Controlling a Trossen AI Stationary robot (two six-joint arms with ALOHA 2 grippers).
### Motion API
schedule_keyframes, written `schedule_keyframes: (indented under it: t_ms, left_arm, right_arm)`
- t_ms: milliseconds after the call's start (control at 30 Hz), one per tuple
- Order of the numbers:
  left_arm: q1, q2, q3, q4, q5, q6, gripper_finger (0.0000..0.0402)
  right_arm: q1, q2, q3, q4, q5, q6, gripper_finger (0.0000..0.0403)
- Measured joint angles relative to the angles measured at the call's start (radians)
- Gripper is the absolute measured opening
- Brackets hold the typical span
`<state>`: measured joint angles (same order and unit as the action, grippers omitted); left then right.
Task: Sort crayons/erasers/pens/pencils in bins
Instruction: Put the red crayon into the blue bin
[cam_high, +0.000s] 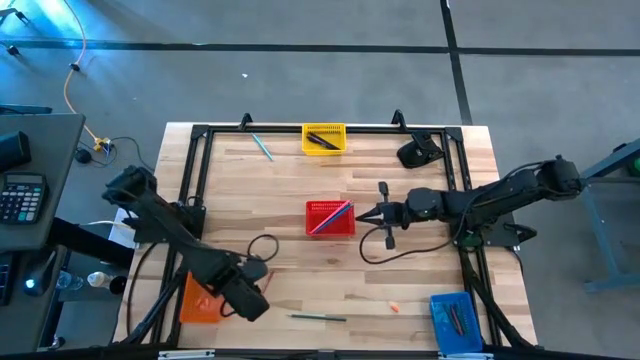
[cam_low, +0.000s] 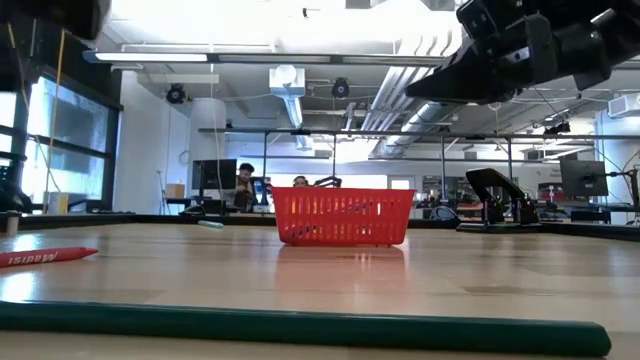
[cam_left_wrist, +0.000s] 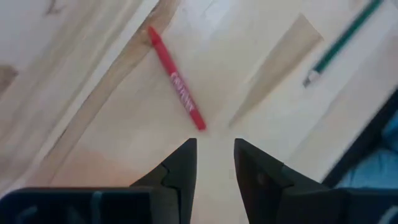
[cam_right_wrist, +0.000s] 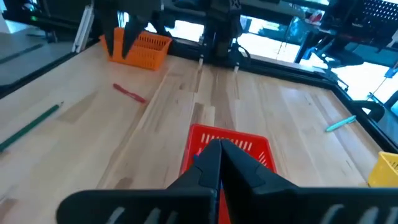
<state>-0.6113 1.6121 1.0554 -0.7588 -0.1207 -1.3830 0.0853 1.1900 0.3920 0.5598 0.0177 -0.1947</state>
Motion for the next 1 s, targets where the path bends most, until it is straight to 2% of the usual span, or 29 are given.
schedule_keyframes:
  t_ms: [300,433,800,1000]
  left_arm:
    - [0.044,0.088,0.000,0.034,-0.016,0.007,0.0153]
    - [0.050,0.114,0.000,0.040,-0.011,0.015,0.0165]
    - [0.050,0.212,0.001,0.090,-0.004,0.002,0.0148]
    - [0.056,0.225,0.004,0.078,0.000,0.000,0.0121]
  right_arm:
    - [0.023,0.000,-0.001,0.039,0.032,0.015,0.0000]
    - [0.035,0.000,-0.001,0.044,0.061,0.012,0.0000]
    - [0.035,0.000,-0.001,0.044,0.064,0.006,0.0000]
    - [0.035,0.000,-0.002,0.043,0.064,0.003,0.0000]
